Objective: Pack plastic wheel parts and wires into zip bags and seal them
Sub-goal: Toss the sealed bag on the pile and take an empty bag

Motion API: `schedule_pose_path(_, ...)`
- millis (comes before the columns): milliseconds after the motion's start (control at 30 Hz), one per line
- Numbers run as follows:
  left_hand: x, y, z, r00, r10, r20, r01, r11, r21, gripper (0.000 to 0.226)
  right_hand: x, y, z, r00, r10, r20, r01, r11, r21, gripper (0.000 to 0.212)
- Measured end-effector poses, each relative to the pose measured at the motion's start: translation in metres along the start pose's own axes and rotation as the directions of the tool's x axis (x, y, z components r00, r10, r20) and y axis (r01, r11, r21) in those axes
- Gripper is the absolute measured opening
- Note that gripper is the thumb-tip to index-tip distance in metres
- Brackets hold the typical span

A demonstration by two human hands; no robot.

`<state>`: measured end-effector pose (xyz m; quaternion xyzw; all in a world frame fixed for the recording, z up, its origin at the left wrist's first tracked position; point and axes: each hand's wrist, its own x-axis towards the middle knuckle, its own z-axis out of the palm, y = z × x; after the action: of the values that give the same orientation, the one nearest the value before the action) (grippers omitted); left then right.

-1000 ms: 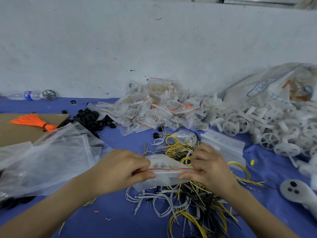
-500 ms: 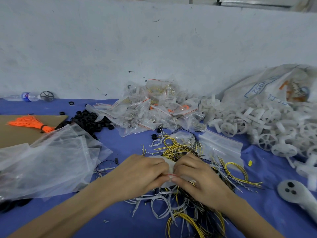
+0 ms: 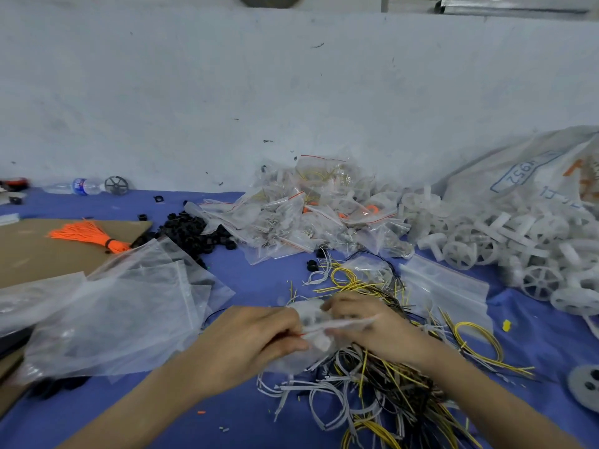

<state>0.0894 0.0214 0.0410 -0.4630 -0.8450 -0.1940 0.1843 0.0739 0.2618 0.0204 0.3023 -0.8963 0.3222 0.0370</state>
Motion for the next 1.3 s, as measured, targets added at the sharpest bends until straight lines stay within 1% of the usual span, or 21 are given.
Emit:
schedule_pose_path(100, -0.014, -0.024, -0.012, 0.973, -0.204, -0.112, 0.177, 0.960, -0.215, 0.030, 0.033, -0.020, -0.018, 0.995, 0.019, -0.100, -0.020, 1.000, 0.000, 0.031)
schedule_pose_path(167, -0.034, -0.052, -0.020, 0.893, -0.390, -0.225, 0.332, 0.908, -0.255, 0.030, 0.053, -0.030, -0.034, 0.973, 0.075, -0.217, -0.059, 0.995, 0.080, 0.035)
schedule_pose_path(233, -0.059, -0.086, -0.025, 0.805, -0.562, -0.191, 0.557, 0.826, -0.080, 0.026, 0.072, -0.038, -0.050, 0.950, 0.242, -0.196, -0.172, 0.932, 0.319, 0.043)
schedule_pose_path(267, -0.074, -0.102, -0.023, 0.741, -0.665, -0.094, 0.672, 0.733, 0.108, 0.030, 0.080, -0.037, -0.056, 0.940, 0.321, -0.119, -0.232, 0.853, 0.468, 0.041)
schedule_pose_path(300, -0.089, -0.115, -0.020, 0.636, -0.771, 0.036, 0.728, 0.615, 0.303, 0.047, 0.088, -0.037, -0.061, 0.923, 0.382, -0.034, -0.291, 0.754, 0.588, 0.036)
schedule_pose_path(367, -0.114, -0.128, -0.008, 0.450, -0.865, 0.223, 0.715, 0.498, 0.490, 0.084, 0.104, -0.034, -0.070, 0.882, 0.462, 0.092, -0.383, 0.590, 0.711, 0.028)
schedule_pose_path(400, -0.122, -0.131, -0.001, 0.412, -0.875, 0.256, 0.718, 0.484, 0.500, 0.095, 0.112, -0.032, -0.074, 0.868, 0.486, 0.105, -0.383, 0.520, 0.763, 0.025)
schedule_pose_path(433, -0.128, -0.134, 0.004, 0.402, -0.881, 0.251, 0.740, 0.474, 0.477, 0.100, 0.120, -0.032, -0.078, 0.852, 0.520, 0.064, -0.335, 0.446, 0.830, 0.024)
schedule_pose_path(500, -0.132, -0.139, 0.011, 0.405, -0.893, 0.195, 0.804, 0.450, 0.389, 0.087, 0.137, -0.025, -0.090, 0.788, 0.608, -0.095, -0.076, 0.250, 0.965, 0.017)
schedule_pose_path(533, -0.133, -0.142, 0.013, 0.421, -0.893, 0.157, 0.810, 0.448, 0.378, 0.077, 0.143, -0.021, -0.094, 0.754, 0.638, -0.158, 0.050, 0.183, 0.982, 0.027)
schedule_pose_path(567, -0.134, -0.147, 0.016, 0.442, -0.889, 0.121, 0.803, 0.452, 0.388, 0.070, 0.147, -0.016, -0.095, 0.731, 0.659, -0.176, 0.091, 0.162, 0.983, 0.049)
schedule_pose_path(600, -0.135, -0.150, 0.018, 0.465, -0.881, 0.090, 0.789, 0.458, 0.410, 0.065, 0.147, -0.010, -0.092, 0.727, 0.668, -0.157, 0.059, 0.168, 0.984, 0.069)
schedule_pose_path(667, -0.136, -0.156, 0.021, 0.478, -0.876, 0.062, 0.767, 0.451, 0.456, 0.051, 0.141, 0.000, -0.070, 0.741, 0.668, -0.076, -0.073, 0.192, 0.979, 0.081)
schedule_pose_path(800, -0.133, -0.163, 0.025, 0.509, -0.861, 0.003, 0.712, 0.423, 0.560, 0.016, 0.117, 0.013, -0.012, 0.759, 0.643, 0.102, -0.187, 0.066, 0.980, 0.059)
schedule_pose_path(833, -0.133, -0.162, 0.026, 0.515, -0.856, -0.052, 0.752, 0.421, 0.507, 0.013, 0.111, 0.014, -0.001, 0.746, 0.650, 0.146, -0.218, 0.032, 0.975, 0.056)
schedule_pose_path(900, -0.132, -0.158, 0.028, 0.480, -0.828, -0.290, 0.873, 0.418, 0.253, 0.010, 0.100, 0.017, 0.016, 0.704, 0.680, 0.203, -0.278, 0.002, 0.961, 0.045)
schedule_pose_path(967, -0.122, -0.152, 0.027, 0.357, -0.774, -0.522, 0.890, 0.451, -0.060, 0.009, 0.093, 0.016, 0.029, 0.672, 0.701, 0.238, -0.323, -0.012, 0.946, 0.032)
schedule_pose_path(1033, -0.103, -0.143, 0.026, 0.263, -0.735, -0.625, 0.812, 0.518, -0.269, 0.011, 0.089, 0.010, 0.041, 0.660, 0.698, 0.277, -0.370, -0.018, 0.929, 0.023)
schedule_pose_path(1167, -0.081, -0.132, 0.051, 0.254, -0.772, -0.582, 0.709, 0.558, -0.431, 0.006, 0.094, -0.011, 0.070, 0.684, 0.653, 0.327, -0.443, 0.015, 0.896, 0.016)
schedule_pose_path(1233, -0.081, -0.136, 0.065, 0.234, -0.807, -0.543, 0.689, 0.531, -0.493, 0.010, 0.103, -0.012, 0.080, 0.713, 0.638, 0.292, -0.468, 0.122, 0.875, 0.007)
schedule_pose_path(1300, -0.082, -0.143, 0.072, 0.216, -0.836, -0.505, 0.672, 0.502, -0.544, 0.020, 0.119, -0.006, 0.088, 0.717, 0.660, 0.226, -0.525, 0.298, 0.797, 0.003)
